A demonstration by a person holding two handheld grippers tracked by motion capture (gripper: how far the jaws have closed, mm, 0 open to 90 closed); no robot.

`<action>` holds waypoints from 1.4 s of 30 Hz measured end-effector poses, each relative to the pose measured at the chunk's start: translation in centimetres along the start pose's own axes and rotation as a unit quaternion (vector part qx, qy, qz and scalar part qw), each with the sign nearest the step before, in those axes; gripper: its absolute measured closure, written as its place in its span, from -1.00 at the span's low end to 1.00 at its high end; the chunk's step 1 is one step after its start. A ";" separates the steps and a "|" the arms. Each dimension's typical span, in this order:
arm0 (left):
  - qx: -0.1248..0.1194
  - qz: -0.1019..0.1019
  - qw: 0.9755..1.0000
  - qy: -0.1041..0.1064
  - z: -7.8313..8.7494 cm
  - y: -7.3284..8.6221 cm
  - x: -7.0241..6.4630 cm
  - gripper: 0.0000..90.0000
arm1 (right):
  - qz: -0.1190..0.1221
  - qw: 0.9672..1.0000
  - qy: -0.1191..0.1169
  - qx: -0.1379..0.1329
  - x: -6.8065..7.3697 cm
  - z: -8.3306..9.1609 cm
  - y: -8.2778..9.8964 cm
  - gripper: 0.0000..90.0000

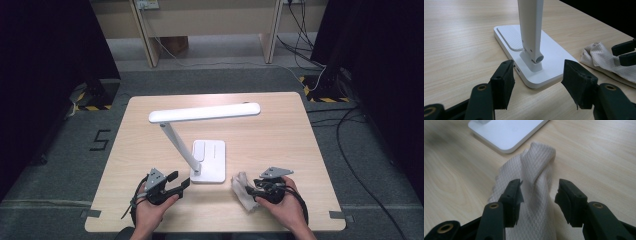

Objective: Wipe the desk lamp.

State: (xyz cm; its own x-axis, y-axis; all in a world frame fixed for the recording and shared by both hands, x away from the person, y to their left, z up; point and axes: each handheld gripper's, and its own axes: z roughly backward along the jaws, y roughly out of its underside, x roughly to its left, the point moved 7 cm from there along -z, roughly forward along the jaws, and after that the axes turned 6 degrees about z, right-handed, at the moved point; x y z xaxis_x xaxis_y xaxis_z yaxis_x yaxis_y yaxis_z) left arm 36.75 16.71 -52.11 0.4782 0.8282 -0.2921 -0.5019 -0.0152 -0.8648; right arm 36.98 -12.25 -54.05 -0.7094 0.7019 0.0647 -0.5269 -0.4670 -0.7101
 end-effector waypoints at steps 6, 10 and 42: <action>0.001 -0.001 1.000 0.001 0.0 0.1 -0.1 -0.08 | 0.005 1.000 0.003 0.015 0.1 -0.6 0.4 0.20; 0.002 -0.001 1.000 0.002 0.0 0.1 -0.1 -0.08 | 0.003 1.000 0.000 0.028 0.3 -0.8 0.9 0.22; 0.013 -0.016 1.000 0.014 -0.3 0.4 -0.9 -0.08 | 0.028 0.999 -0.014 0.026 1.1 -0.9 0.8 0.81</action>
State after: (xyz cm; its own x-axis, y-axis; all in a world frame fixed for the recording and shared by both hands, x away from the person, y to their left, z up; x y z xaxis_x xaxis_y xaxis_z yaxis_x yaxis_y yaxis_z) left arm 36.35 15.80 -52.27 0.5143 0.8117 -0.2768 -0.5042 0.0251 -0.8632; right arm 36.26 -11.36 -55.17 -0.7507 0.6590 0.0471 -0.5097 -0.5323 -0.6759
